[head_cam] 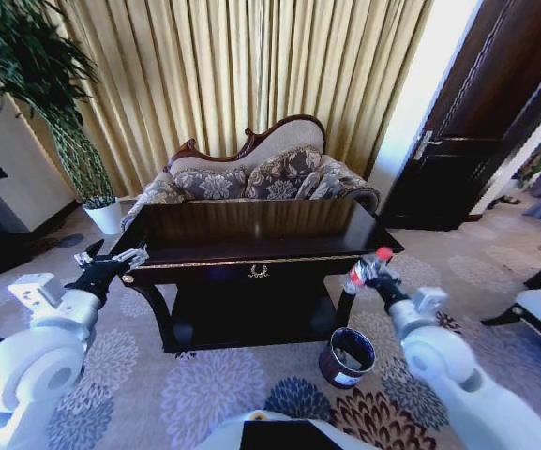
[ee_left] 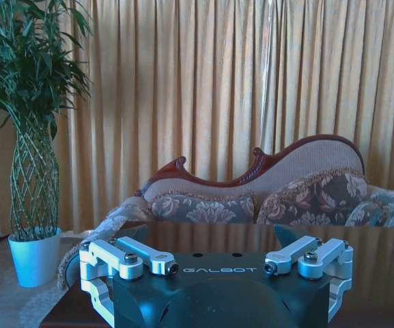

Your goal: Move to the front of the table and place the trash on the table into the trash bin.

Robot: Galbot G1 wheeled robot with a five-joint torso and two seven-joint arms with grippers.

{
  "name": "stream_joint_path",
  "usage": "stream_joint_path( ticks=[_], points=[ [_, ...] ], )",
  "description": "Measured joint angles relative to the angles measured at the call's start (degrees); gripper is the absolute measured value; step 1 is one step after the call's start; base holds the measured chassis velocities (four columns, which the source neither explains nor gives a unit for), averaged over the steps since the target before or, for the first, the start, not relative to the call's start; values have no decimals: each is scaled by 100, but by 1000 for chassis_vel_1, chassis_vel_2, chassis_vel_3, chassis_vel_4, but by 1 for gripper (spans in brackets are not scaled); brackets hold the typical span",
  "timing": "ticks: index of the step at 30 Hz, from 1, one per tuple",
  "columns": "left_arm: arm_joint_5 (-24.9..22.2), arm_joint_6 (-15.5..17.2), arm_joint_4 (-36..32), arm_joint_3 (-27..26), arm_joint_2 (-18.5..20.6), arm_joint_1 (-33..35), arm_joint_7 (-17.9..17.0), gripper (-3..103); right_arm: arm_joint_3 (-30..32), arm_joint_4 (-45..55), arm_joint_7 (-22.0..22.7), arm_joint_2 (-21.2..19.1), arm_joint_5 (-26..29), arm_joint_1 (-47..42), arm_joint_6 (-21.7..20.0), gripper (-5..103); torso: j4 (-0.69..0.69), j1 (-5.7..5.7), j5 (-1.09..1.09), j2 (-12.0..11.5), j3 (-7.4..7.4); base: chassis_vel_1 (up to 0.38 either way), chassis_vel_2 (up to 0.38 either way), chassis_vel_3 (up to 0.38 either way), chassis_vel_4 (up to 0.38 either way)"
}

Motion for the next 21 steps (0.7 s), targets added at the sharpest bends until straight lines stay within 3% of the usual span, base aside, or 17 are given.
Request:
stream_joint_path(
  ticks=[5, 9, 21],
  points=[
    [47, -8, -30, -17, -41, 110, 37, 100, -375, -991, -20, 268, -340, 357, 164, 27, 1, -1, 1, 1, -1, 0, 0, 0, 0],
    [50, -9, -32, -60, -41, 150, 52, 100, -702, -2399, -52, 514, -724, 963, 447, 27, 2, 0, 0, 0, 0, 0, 0, 0, 0],
    [71, -11, -36, -56, -76, 213, 48, 100, -1086, -4997, -79, 839, -1278, 2078, 1155, 27, 1, -1, 0, 0, 0, 0, 0, 0, 0]
  ],
)
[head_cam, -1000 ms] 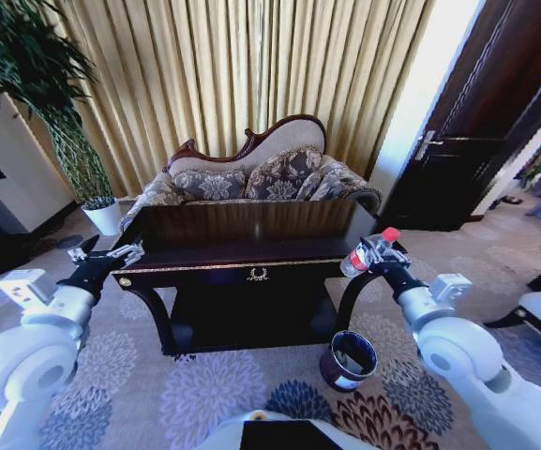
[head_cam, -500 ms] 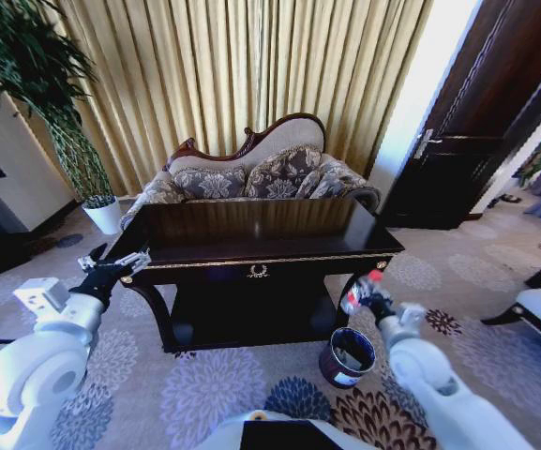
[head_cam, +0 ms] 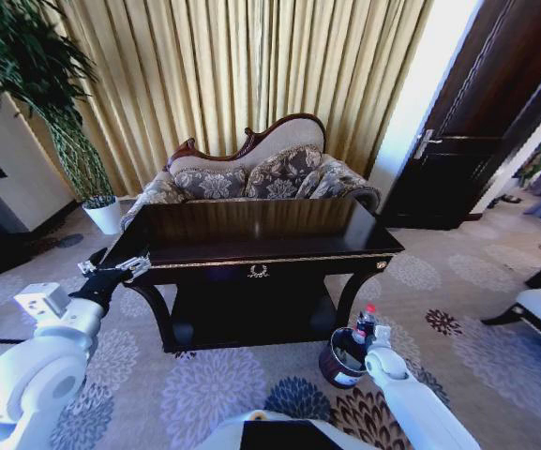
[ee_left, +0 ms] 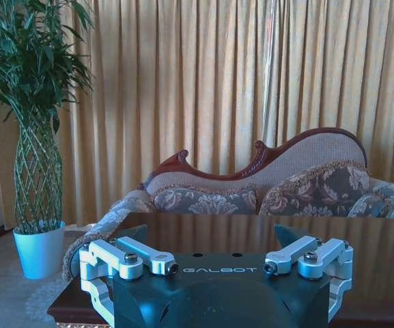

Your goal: Move to the front of the table and place the trash on the table into the trash bin.

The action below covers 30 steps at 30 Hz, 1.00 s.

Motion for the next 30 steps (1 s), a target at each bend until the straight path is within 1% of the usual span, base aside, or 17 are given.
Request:
stream_joint_path(
  ticks=[2, 3, 4, 6, 8, 30],
  points=[
    [16, -2, 0, 0, -24, 28, -2, 100, -95, -348, 9, 70, -56, 222, 167, 27, -1, 0, 0, 0, 0, 0, 0, 0, 0],
    [16, -2, 0, 0, -24, 28, -2, 100, -95, -348, 9, 70, -56, 222, 167, 27, -1, 0, 0, 0, 0, 0, 0, 0, 0],
    [21, -2, 0, 0, -30, 35, -3, 100, -121, -425, 13, 93, -69, 290, 195, 27, 2, 0, 1, 0, 0, 0, 0, 0, 0],
    [21, -3, 0, 0, -32, 37, -3, 100, -127, -442, 15, 97, -72, 306, 201, 27, 2, 0, 0, 0, 0, 0, 0, 0, 0],
    [23, -4, 0, 0, -32, 38, -4, 100, -130, -447, 20, 99, -73, 311, 203, 27, -2, 0, -1, 0, 0, 0, 0, 0, 0],
    [23, -5, 3, 0, -29, 37, -12, 100, -117, -370, 29, 87, -57, 283, 192, 27, -1, -1, -1, 1, -1, 0, 0, 0, 0]
  ],
)
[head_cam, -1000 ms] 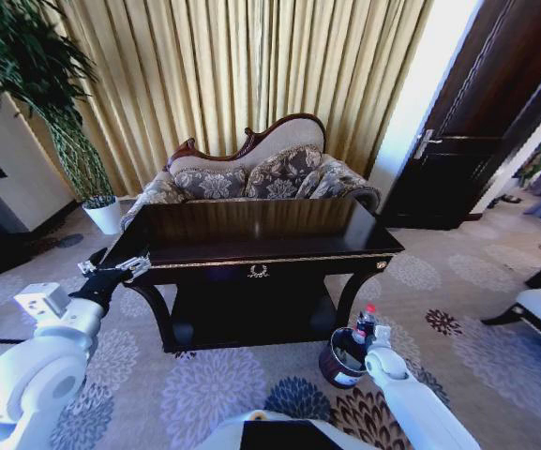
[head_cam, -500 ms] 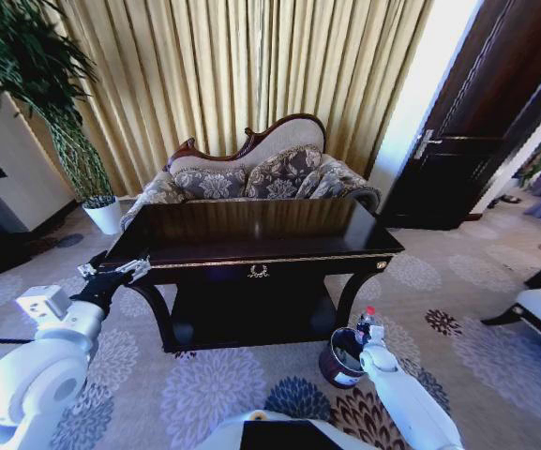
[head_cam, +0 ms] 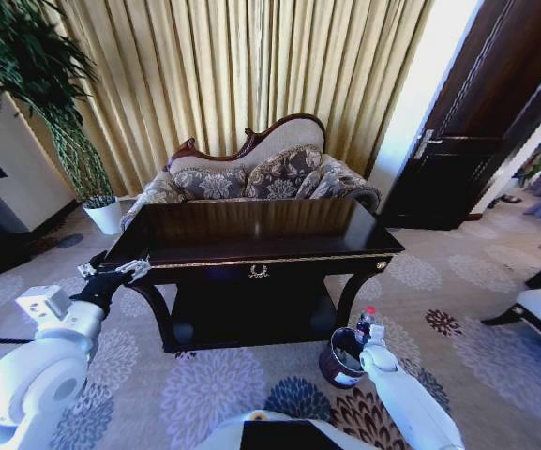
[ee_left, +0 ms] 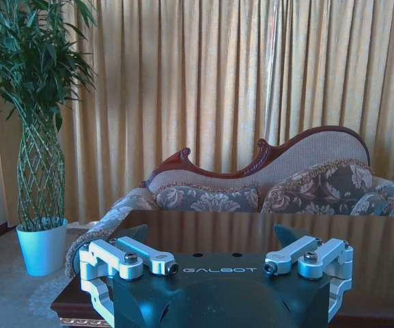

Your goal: Move to the front of the table and place the trash on the table into the trash bin.

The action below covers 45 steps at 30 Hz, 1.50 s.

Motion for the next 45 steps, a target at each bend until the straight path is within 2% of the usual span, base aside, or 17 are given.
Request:
stream_joint_path(
  ticks=[12, 14, 15, 16, 18, 19, 21, 22, 24, 25, 27, 30, 32, 33, 35, 45],
  points=[
    [-1, -2, 0, 0, 1, 0, -1, 100, 4, 13, 6, -6, 1, -6, -13, 27, 0, 0, 0, 0, 0, 0, 0, 0, 0],
    [52, -49, 0, 6, 12, 23, 0, 100, -10, 37, 93, -76, -121, -45, -135, 26, 1, 0, 0, 0, 0, 0, 0, 0, 0],
    [68, -60, 0, 13, 14, 29, 6, 100, -12, 51, 121, -98, -156, -61, -169, 32, -1, 0, -2, 0, 0, 0, 0, 0, 0],
    [68, -60, 0, 13, 14, 29, 6, 100, -12, 51, 121, -98, -156, -61, -169, 32, -1, 0, -2, 0, 0, 0, 0, 0, 0],
    [76, -65, 0, 22, 12, 32, 11, 100, -9, 81, 134, -104, -173, -86, -189, 42, 0, 0, 2, 0, 0, 0, 0, 0, 0],
    [76, -65, 0, 22, 12, 32, 11, 100, -9, 81, 134, -104, -173, -86, -189, 42, 0, 0, 2, 0, 0, 0, 0, 0, 0],
    [77, -66, 0, 28, 5, 34, 20, 100, 10, 120, 136, -105, -173, -119, -191, 53, 1, 0, 0, 0, 0, 0, 0, 0, 0],
    [77, -66, 0, 28, 5, 34, 20, 100, 10, 120, 136, -105, -173, -119, -191, 53, 1, 0, 0, 0, 0, 0, 0, 0, 0],
    [77, -66, 0, 36, 8, 25, 31, 100, 41, 149, 136, -104, -168, -153, -192, 64, 0, 0, 0, 0, 0, 0, 0, 0, 0],
    [77, -66, 0, 36, 8, 25, 31, 100, 41, 149, 136, -104, -168, -153, -192, 64, 0, 0, 0, 0, 0, 0, 0, 0, 0],
    [71, -66, 0, 38, 48, -16, 38, 100, 60, 169, 136, -104, -152, -159, -192, 75, 0, 0, 1, 0, 0, 0, 0, 0, 0],
    [67, -65, 0, 40, 71, -42, 39, 100, 65, 190, 136, -108, -140, -164, -192, 80, 0, 0, 0, 0, 0, 0, 0, 0, 0],
    [63, -59, 0, 49, 78, -55, 40, 100, 69, 231, 136, -114, -115, -176, -194, 91, 0, 0, 0, 0, 0, 0, 0, 0, 0],
    [63, -59, 0, 49, 78, -55, 40, 100, 69, 231, 136, -114, -115, -176, -194, 91, 0, 0, 0, 0, 0, 0, 0, 0, 0],
    [61, -49, 0, 61, 75, -55, 40, 100, 76, 260, 136, -115, -96, -196, -201, 99, 0, 0, 0, 0, 0, 0, 0, 0, 0],
    [66, -29, 0, 88, 7, 9, 44, 100, 103, 304, 132, -119, -42, -260, -242, 100, 0, 0, 0, -1, 0, 0, 0, 0, 0]
  ],
)
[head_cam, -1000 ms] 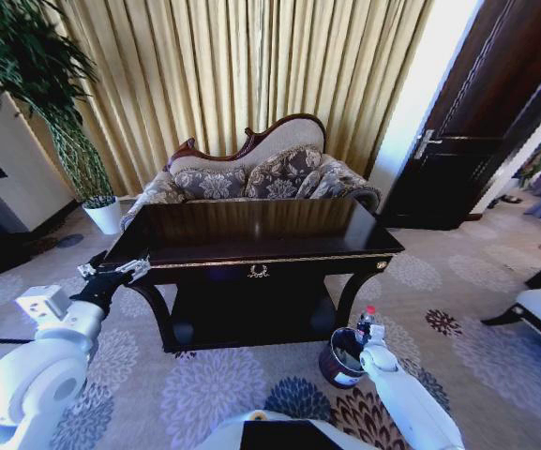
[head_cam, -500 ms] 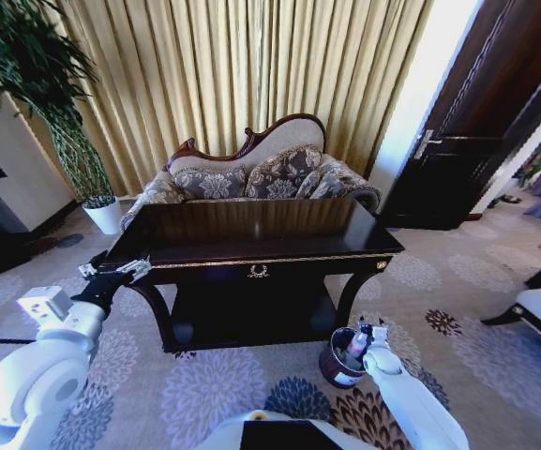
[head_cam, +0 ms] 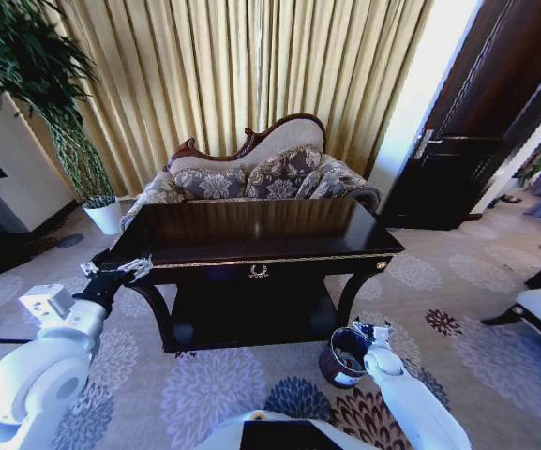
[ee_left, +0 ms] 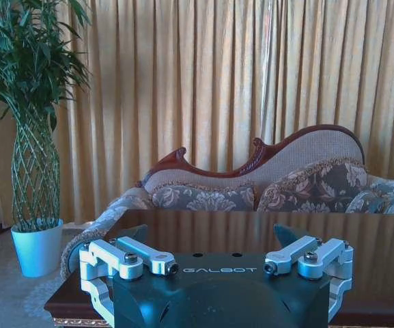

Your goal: Move to the front of the table and place the trash on the table into the trash bin.

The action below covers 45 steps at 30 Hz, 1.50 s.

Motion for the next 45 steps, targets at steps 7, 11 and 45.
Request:
stream_joint_path(
  ticks=[7, 11, 45],
  points=[
    [1, 6, 0, -12, -2, 1, 12, 100, 5, 69, -3, 4, 59, -23, -45, 100, 0, 0, 0, 0, 0, 0, 0, 0, 0],
    [1, 11, 0, -15, -10, 1, 28, 100, 9, 125, -4, -3, 110, -41, -86, 100, 0, 0, 0, 0, 0, 0, 0, 0, 0],
    [156, -44, 0, -130, -84, -46, 65, 100, 861, 6005, 218, -821, 1236, -1894, -820, 100, -1, 0, 0, 0, 0, 0, 0, 0, 0]
  ],
)
